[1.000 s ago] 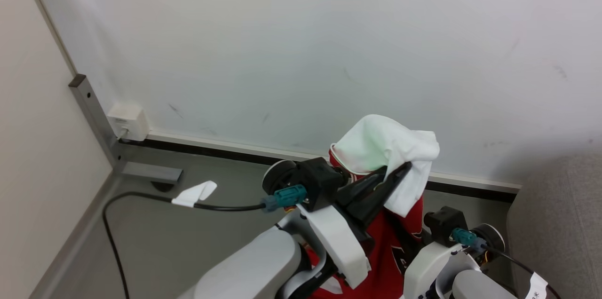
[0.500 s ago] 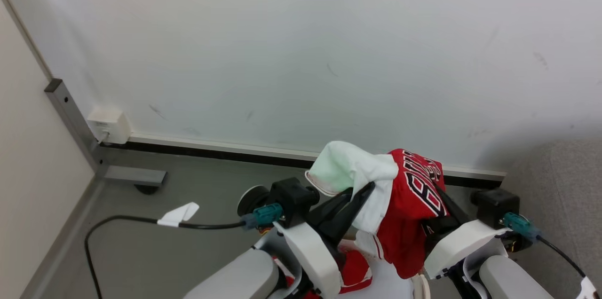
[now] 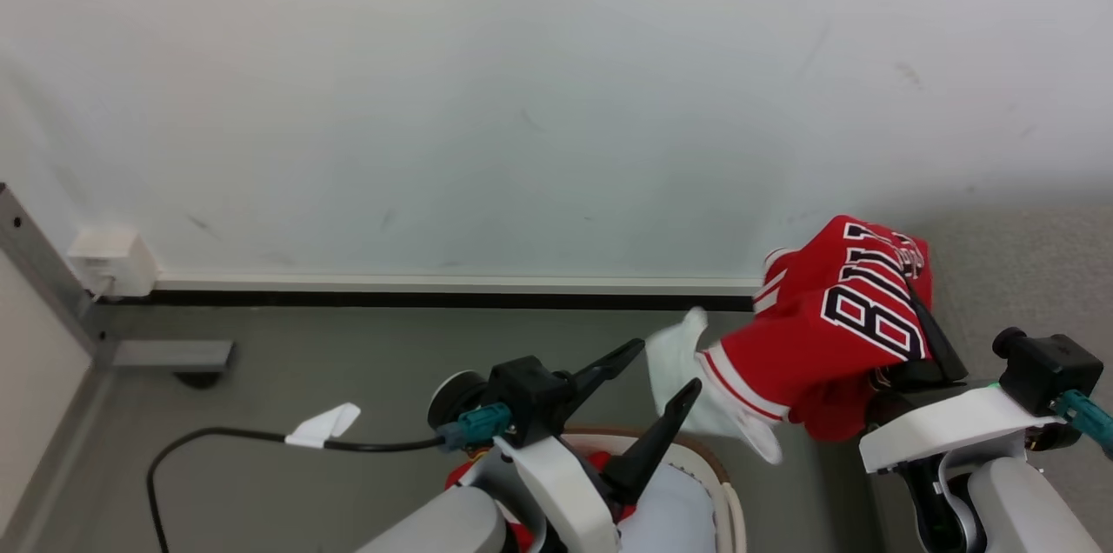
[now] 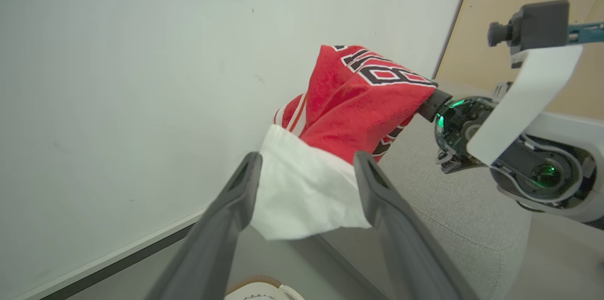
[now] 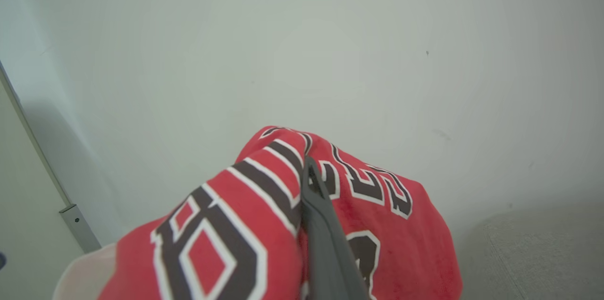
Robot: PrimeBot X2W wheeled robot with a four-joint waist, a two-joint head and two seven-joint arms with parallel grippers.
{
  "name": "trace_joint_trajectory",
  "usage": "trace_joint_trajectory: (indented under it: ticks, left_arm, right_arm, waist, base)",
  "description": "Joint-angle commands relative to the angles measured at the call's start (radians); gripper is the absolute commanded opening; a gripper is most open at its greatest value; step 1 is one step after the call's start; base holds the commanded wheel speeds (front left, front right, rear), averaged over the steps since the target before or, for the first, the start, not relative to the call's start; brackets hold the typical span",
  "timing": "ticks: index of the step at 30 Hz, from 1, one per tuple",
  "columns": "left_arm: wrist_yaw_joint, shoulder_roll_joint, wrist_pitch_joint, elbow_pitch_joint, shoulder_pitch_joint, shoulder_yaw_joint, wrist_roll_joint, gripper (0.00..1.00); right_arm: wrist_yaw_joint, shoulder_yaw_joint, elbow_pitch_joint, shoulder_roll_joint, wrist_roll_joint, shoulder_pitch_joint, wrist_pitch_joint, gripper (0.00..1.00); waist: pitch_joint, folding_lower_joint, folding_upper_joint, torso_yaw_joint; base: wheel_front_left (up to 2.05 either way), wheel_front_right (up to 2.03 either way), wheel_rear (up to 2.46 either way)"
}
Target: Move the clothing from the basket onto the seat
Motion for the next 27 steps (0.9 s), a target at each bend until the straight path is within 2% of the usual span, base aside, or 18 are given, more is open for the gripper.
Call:
trace_joint_trajectory:
  ticks: [1,18,27]
  left_arm:
    - [0.004,0.007,-0.011,0.006,0.016,-0.001,0.012,1.0]
    - [0.024,0.014,-0.079,0.054,0.036,0.031,0.041,1.0]
    - [-0.004,0.002,-0.087,0.079,0.034,0.033,0.094,1.0]
  right_arm:
    - [-0.002,-0.018,-0.027,-0.011,-0.011,0.018,0.0,0.0]
    - [-0.002,-0.039,-0.236,-0.096,-0.069,0.115,0.0,0.0]
    - [-0.002,-0.084,-0.299,-0.086,-0.079,0.169,0.0,0.0]
  waist:
    - [0.007,0.0,-0.0001,-0.048]
    - [0.042,0.0,-0.0001,-0.362]
    - [0.059,0.0,-0.0001,-0.457]
  base:
    - [0.0,0.0,0.0]
    - [0.0,0.0,0.0]
    - [0.0,0.0,0.0]
